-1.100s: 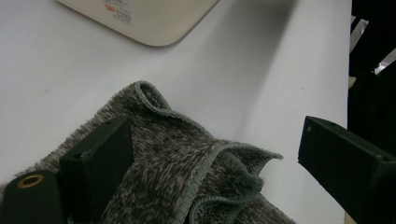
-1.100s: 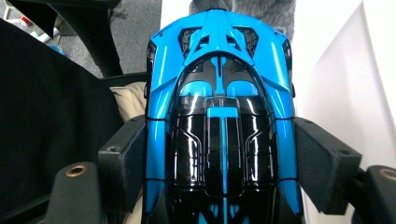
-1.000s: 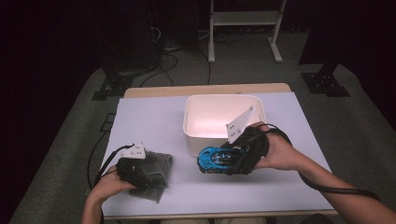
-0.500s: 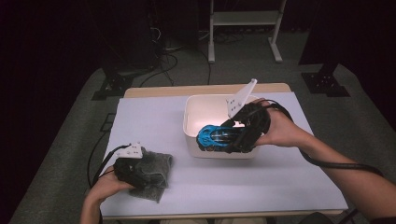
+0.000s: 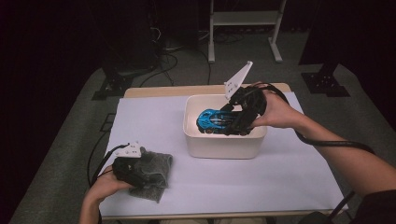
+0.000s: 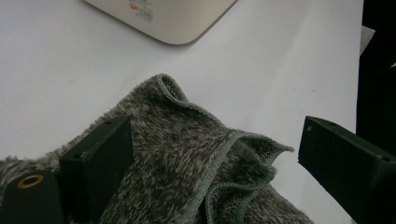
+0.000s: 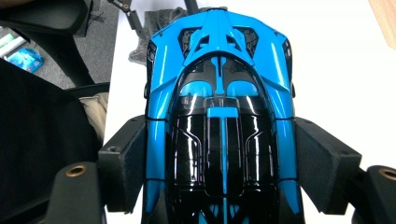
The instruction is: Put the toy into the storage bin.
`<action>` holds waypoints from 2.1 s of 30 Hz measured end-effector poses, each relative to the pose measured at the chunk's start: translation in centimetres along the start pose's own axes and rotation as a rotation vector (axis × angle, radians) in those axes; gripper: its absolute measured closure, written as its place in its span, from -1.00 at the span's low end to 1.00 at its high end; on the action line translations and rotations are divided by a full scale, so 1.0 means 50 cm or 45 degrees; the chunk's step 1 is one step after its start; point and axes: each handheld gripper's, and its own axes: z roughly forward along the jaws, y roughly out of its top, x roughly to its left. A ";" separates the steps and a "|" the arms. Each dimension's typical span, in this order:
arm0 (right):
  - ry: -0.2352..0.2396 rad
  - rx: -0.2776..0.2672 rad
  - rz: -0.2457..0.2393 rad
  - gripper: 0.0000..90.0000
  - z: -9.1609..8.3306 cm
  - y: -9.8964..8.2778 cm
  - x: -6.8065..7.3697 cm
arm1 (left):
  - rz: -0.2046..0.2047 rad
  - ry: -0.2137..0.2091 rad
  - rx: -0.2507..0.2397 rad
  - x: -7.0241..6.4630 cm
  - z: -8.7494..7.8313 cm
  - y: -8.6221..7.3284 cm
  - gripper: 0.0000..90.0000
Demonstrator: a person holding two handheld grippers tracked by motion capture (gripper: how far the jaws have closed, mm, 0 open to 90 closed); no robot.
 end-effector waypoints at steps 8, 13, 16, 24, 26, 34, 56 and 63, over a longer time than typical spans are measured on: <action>0.002 -0.002 0.024 -0.44 0.013 -0.004 -0.038 | -0.008 0.007 -0.009 0.001 -0.003 -0.003 -0.79; -0.008 -0.012 0.053 -0.45 0.020 -0.015 -0.059 | -0.013 0.003 0.006 0.002 0.003 -0.006 -0.79; -0.006 -0.006 0.064 -0.44 0.027 -0.022 -0.071 | -0.014 0.003 0.006 0.002 0.004 -0.005 -0.79; -0.001 0.020 0.098 -0.44 0.055 -0.041 -0.099 | -0.016 0.011 0.003 0.004 0.001 -0.007 -0.79; -0.004 0.025 0.102 -0.45 0.060 -0.043 -0.106 | -0.014 0.010 0.007 0.004 0.003 -0.006 -0.79; -0.006 0.058 0.115 -0.45 0.080 -0.049 -0.126 | -0.024 0.012 0.001 0.005 -0.001 -0.008 -0.79; 0.025 0.146 0.134 -0.45 0.160 -0.049 -0.151 | -0.031 0.012 -0.009 0.006 -0.002 -0.010 -0.80; 0.034 0.183 0.134 -0.45 0.181 -0.049 -0.152 | -0.025 0.012 -0.016 0.006 -0.005 -0.010 -0.80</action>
